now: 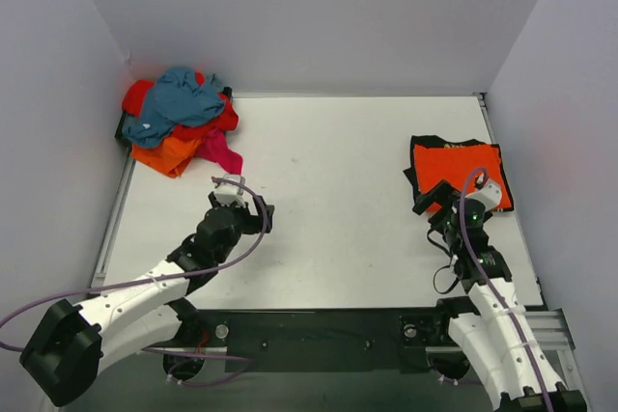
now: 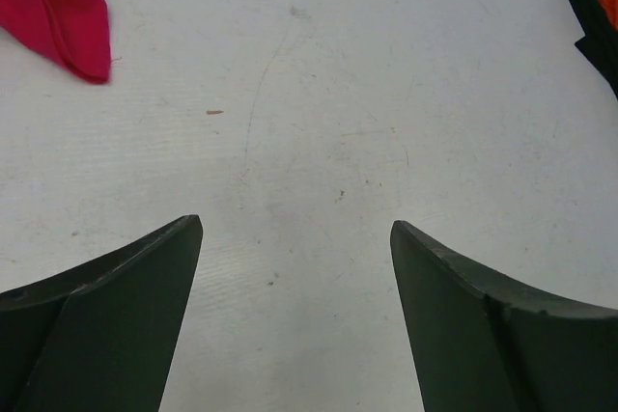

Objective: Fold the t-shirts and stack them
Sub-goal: Grab crumpled tshirt from bin with the left arm

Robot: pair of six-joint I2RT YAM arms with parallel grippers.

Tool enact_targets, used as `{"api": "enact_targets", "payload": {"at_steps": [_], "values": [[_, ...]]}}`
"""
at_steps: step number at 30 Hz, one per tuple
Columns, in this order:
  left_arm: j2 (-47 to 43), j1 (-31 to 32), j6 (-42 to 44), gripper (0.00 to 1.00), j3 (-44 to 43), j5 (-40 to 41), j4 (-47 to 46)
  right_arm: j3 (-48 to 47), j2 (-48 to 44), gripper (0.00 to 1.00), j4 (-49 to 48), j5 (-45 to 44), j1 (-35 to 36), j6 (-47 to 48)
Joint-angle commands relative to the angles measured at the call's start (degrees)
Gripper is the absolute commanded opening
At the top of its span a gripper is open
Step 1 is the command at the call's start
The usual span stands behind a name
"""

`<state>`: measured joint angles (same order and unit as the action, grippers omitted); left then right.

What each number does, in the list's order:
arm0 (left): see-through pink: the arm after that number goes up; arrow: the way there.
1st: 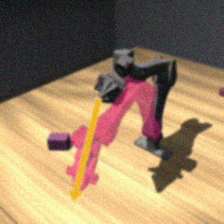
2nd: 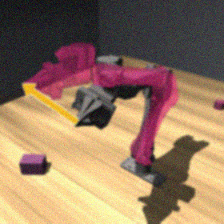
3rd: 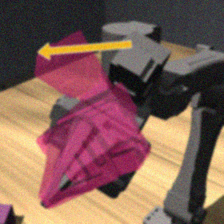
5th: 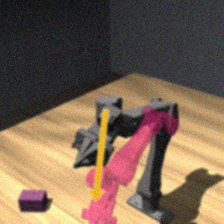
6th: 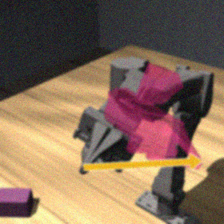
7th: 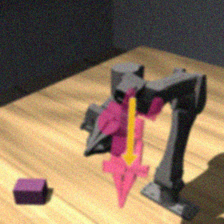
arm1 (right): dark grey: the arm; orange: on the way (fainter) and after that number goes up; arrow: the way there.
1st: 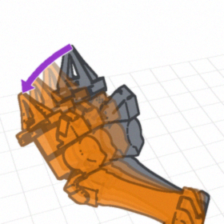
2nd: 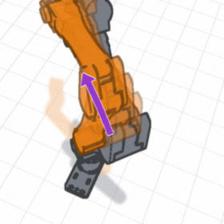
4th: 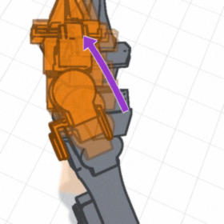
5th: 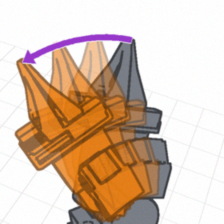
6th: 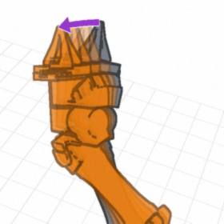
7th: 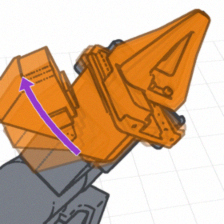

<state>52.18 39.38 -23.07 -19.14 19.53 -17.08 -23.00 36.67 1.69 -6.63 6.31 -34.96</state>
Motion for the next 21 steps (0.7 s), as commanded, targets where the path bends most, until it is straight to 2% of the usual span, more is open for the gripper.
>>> {"api": "enact_targets", "payload": {"at_steps": [1, 5, 9, 11, 17, 21], "values": [[2.4, -0.2, -1.3, 0.90, -2.2, 3.4, -0.1, -3.0, -3.1, 1.00, 9.6, -3.0, 0.3, -2.5], [5.5, -3.1, -6.6, 0.92, -10.0, 8.9, 9.9, -1.5, -8.2, 1.00, 10.7, -3.5, 0.7, -2.7], [9.1, -10.4, -10.1, 0.93, -19.6, 7.4, 19.4, 3.6, -11.1, 0.98, 6.7, -1.1, 1.2, -2.7], [10.5, -14.7, -11.0, 0.93, -22.9, 6.1, 19.5, 3.9, -9.7, 0.97, 6.3, -3.7, 3.5, -3.4], [16.2, -28.0, -13.6, 0.91, -33.8, 4.8, 24.0, 5.2, -6.0, 0.95, 4.8, -1.5, 4.4, -3.6], [20.7, -34.0, -14.3, 0.88, -38.9, 5.4, 23.7, 5.3, -5.4, 0.94, 4.0, -1.5, 5.0, -3.6]]}}
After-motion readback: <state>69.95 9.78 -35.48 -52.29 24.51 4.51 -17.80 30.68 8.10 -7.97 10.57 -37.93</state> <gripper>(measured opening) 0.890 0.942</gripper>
